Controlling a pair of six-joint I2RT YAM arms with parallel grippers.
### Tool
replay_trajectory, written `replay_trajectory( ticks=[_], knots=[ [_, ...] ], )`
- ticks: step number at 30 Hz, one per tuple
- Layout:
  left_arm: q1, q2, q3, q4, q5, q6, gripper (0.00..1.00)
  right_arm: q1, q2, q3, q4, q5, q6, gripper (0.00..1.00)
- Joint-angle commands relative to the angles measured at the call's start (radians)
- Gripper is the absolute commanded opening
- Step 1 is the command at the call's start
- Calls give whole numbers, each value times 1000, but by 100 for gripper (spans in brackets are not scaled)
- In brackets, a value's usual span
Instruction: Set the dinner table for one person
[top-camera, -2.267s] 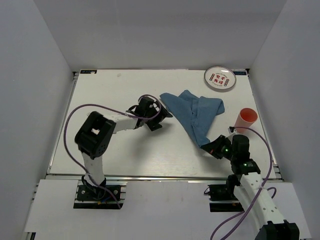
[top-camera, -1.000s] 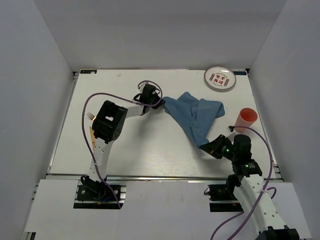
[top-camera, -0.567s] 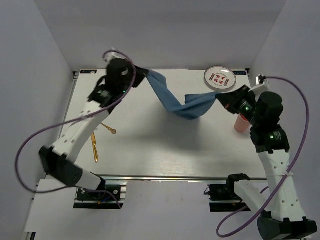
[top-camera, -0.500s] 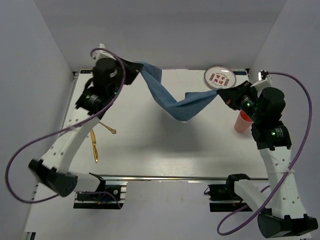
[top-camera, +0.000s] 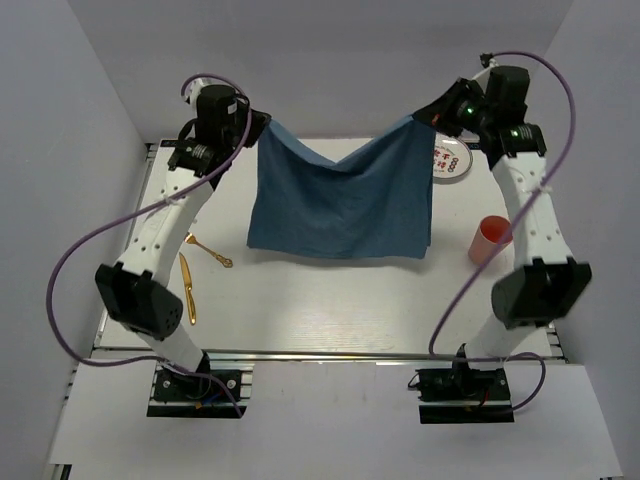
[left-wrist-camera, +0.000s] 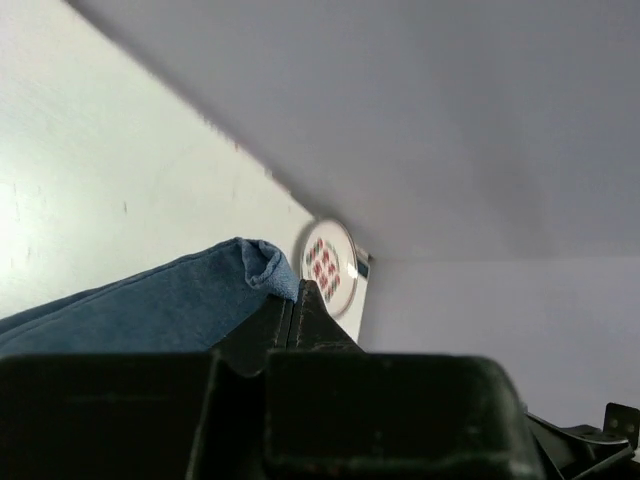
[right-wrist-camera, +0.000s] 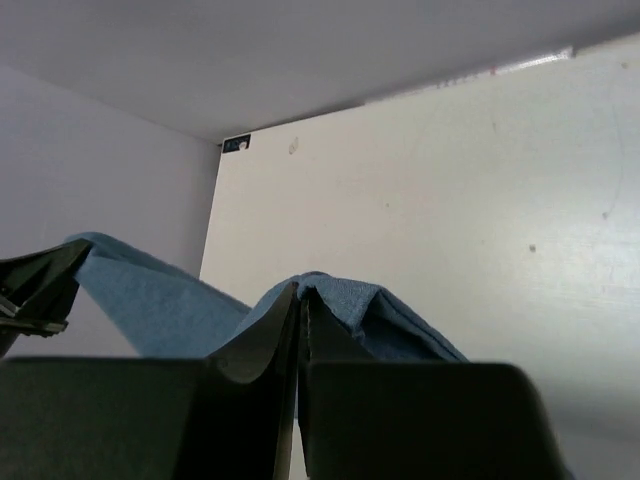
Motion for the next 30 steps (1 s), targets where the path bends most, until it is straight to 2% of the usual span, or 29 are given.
replay_trajectory(
  ticks=[1,2,4,5,7,9,11,12,14,16,17,18,19,20,21,22,23,24,25,26,27,28,29,30],
  knots=[
    [96,60,143,139,119,43,0,-14,158,234,-30,-131,-52,0],
    [114,139,178,154,159,41,0,-18,239,376,-59,-140,-55,0],
    [169,224,342,164,289,44,0,-29,307,496,-65,-209,-45,0],
    [183,261,396,152,308,44,0,-35,356,582,-64,-231,-34,0],
    [218,322,474,176,357,54,0,-62,370,595,-6,-277,10,0],
    [237,295,446,223,374,58,0,-69,361,529,81,-330,40,0],
    [237,247,348,231,365,92,0,-107,346,470,99,-364,37,0],
    [237,162,189,284,354,115,0,-109,326,443,109,-371,11,0],
    [237,59,-32,390,352,119,0,-109,289,367,117,-389,-12,0],
    [223,-99,-247,542,349,110,0,-104,230,166,177,-407,-37,0],
    [214,-144,-432,576,334,113,0,-103,155,77,200,-406,-45,0],
    [214,-183,-514,588,329,113,0,-101,107,-124,229,-398,-52,0],
    [214,-255,-600,608,335,113,0,-101,11,-234,305,-392,-57,0],
    [205,-288,-766,639,372,101,0,-104,-34,-347,350,-372,-46,0],
    [205,-314,-854,662,388,71,0,-106,-85,-569,403,-372,-34,0],
    [205,-381,-1019,690,420,63,0,-107,-167,-665,500,-359,-19,1],
    [191,-411,-1097,731,428,48,0,-109,-205,-745,511,-342,-20,4],
    [191,-440,-1164,739,437,47,0,-107,-275,-879,519,-311,-23,26],
    [191,-483,-1217,678,437,52,7,-107,-312,-946,539,-293,-11,43],
    [191,-501,-1289,623,429,63,42,-103,-349,-1012,563,-300,1,65],
    [191,-521,-1312,571,420,73,60,-103,-416,-1133,585,-311,14,89],
    [191,-571,-1332,435,405,83,79,-99,-452,-1184,597,-314,20,89],
    [191,-604,-1355,376,380,102,91,-99,-485,-1227,588,-303,17,89],
    [191,-638,-1358,324,366,118,98,-101,-548,-1278,573,-285,8,89]
  ],
)
